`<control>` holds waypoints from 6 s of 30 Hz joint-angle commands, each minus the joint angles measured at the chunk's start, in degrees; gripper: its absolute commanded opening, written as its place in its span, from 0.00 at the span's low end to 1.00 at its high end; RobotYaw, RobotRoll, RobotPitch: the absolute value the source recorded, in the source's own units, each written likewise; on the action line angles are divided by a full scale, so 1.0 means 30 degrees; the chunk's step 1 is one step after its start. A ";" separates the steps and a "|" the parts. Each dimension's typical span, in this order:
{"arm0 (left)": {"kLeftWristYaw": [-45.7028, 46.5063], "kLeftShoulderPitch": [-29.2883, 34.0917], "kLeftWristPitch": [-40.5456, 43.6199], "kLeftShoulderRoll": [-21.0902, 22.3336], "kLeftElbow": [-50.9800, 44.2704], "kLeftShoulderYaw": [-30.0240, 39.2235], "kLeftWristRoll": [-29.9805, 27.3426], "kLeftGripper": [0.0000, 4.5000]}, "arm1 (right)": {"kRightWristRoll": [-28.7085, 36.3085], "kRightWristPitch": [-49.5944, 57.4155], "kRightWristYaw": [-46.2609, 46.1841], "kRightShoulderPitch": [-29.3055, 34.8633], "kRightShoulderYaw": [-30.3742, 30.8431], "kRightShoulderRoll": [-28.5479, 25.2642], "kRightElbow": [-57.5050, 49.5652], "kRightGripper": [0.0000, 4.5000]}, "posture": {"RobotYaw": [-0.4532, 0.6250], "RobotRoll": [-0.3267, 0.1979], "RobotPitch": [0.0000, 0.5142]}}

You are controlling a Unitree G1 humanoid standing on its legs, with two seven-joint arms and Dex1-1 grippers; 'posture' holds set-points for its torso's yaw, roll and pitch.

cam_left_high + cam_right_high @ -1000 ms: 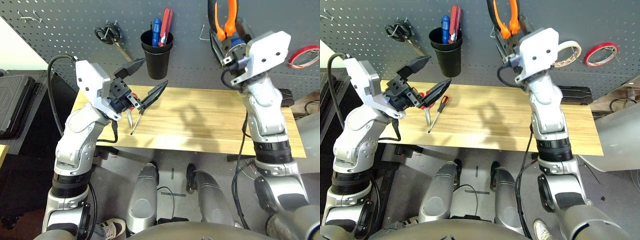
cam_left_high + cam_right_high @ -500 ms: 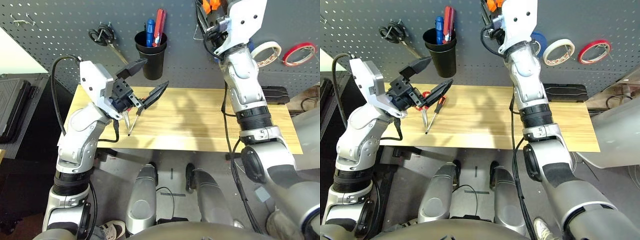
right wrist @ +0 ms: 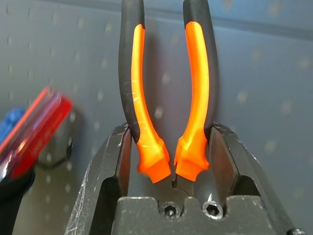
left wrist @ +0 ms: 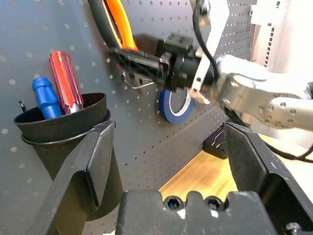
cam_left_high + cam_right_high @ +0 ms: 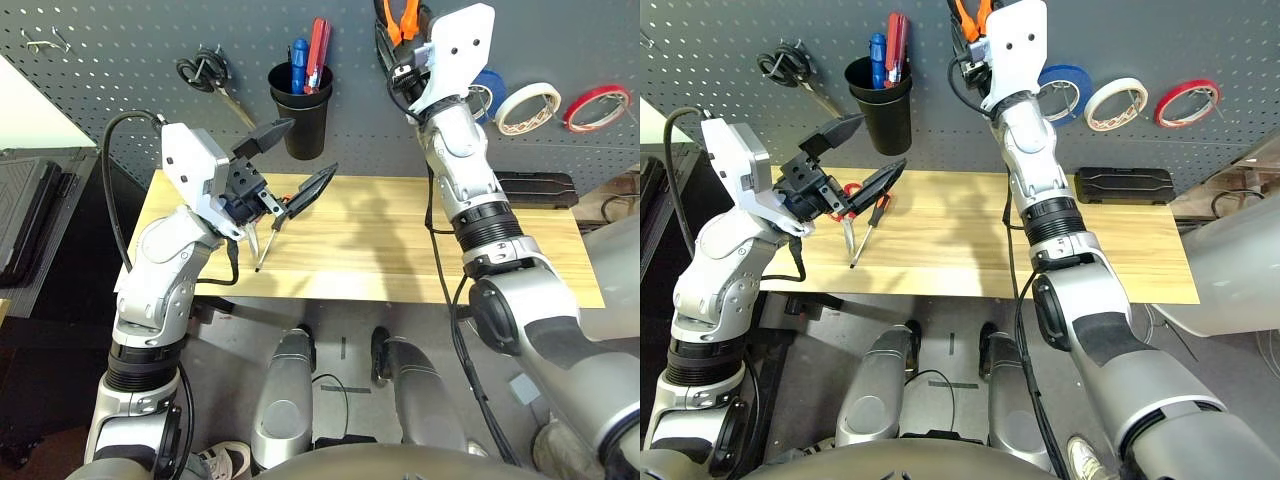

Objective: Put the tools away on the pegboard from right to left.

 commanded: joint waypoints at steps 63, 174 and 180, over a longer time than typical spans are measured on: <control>0.5447 0.0904 0.5471 -0.2140 0.8122 -0.3499 0.7433 1.00 | -0.0481 0.6313 1.2806 1.4403 0.5840 -0.6818 -0.9862 0.99 | 0.67 0.62 0.58; 1.2604 -0.6846 0.5160 -0.4721 -0.0324 0.5135 0.0237 0.12 | 1.1654 0.5754 1.6605 1.0449 -0.3211 -0.6723 -1.0493 1.00 | 0.67 0.62 0.42; 1.2595 -0.8271 0.4956 -0.4626 0.0614 0.4955 0.0146 0.12 | 1.2157 0.6789 1.6525 1.0005 -0.3705 -0.7212 -1.1002 1.00 | 0.65 0.62 0.42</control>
